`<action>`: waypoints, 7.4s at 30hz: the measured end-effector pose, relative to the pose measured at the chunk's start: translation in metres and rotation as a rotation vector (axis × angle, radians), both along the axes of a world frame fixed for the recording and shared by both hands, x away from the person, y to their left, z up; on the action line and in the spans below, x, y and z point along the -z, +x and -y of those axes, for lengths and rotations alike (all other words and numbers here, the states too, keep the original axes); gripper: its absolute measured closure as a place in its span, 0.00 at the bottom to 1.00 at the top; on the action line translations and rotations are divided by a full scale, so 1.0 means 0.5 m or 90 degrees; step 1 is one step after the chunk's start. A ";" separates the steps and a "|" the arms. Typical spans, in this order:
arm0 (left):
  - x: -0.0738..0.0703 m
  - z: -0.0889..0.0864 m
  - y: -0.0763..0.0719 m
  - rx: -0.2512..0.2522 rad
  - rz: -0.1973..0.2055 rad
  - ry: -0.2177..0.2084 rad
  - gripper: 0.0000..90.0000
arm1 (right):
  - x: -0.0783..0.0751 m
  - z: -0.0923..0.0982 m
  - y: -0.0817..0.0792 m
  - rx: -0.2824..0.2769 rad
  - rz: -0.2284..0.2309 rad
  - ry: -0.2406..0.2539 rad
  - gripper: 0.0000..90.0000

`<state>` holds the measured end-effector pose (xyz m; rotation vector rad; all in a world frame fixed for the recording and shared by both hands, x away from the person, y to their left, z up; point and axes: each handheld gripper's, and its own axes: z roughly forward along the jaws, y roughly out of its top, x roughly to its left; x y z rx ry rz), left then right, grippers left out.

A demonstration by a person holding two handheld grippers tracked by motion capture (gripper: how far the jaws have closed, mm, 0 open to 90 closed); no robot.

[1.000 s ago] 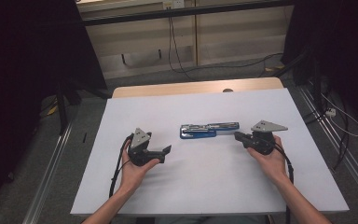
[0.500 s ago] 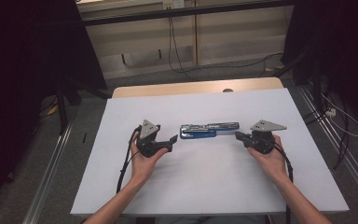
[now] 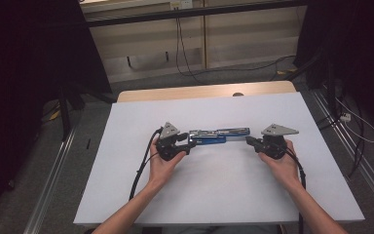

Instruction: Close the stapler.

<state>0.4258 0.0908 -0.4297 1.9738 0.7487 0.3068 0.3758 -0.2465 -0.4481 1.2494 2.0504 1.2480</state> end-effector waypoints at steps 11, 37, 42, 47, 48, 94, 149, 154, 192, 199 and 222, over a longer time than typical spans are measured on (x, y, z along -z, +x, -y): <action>0.013 0.022 0.027 0.022 -0.009 0.038 0.91 | 0.004 -0.003 0.006 -0.002 -0.007 0.001 1.00; 0.038 0.036 0.071 0.038 -0.017 0.072 1.00 | 0.014 -0.018 0.031 -0.010 -0.033 -0.028 1.00; 0.041 0.042 0.067 0.039 -0.018 0.076 1.00 | 0.014 -0.015 0.032 -0.009 -0.035 -0.027 1.00; 0.044 0.041 0.069 0.041 -0.022 0.065 1.00 | 0.015 -0.013 0.035 -0.002 -0.041 -0.037 1.00; 0.043 0.042 0.068 0.040 -0.021 0.069 1.00 | 0.015 -0.013 0.035 -0.003 -0.044 -0.037 1.00; 0.047 0.042 0.061 0.044 -0.006 0.071 1.00 | 0.026 -0.023 0.078 0.012 -0.099 -0.086 1.00; 0.046 0.042 0.061 0.045 -0.004 0.072 1.00 | 0.022 -0.028 0.076 0.028 -0.068 -0.021 1.00; 0.046 0.042 0.060 0.044 -0.002 0.073 1.00 | 0.021 -0.028 0.076 0.028 -0.060 -0.016 1.00; 0.031 0.020 0.044 0.031 -0.021 0.061 0.93 | 0.000 -0.026 0.055 0.010 0.002 0.032 0.96; 0.025 0.000 0.038 0.020 -0.020 0.052 0.87 | -0.001 -0.024 0.051 0.010 0.002 0.037 0.90; -0.001 -0.037 0.027 -0.056 0.014 0.041 0.07 | -0.017 -0.032 0.040 0.054 0.018 0.043 0.08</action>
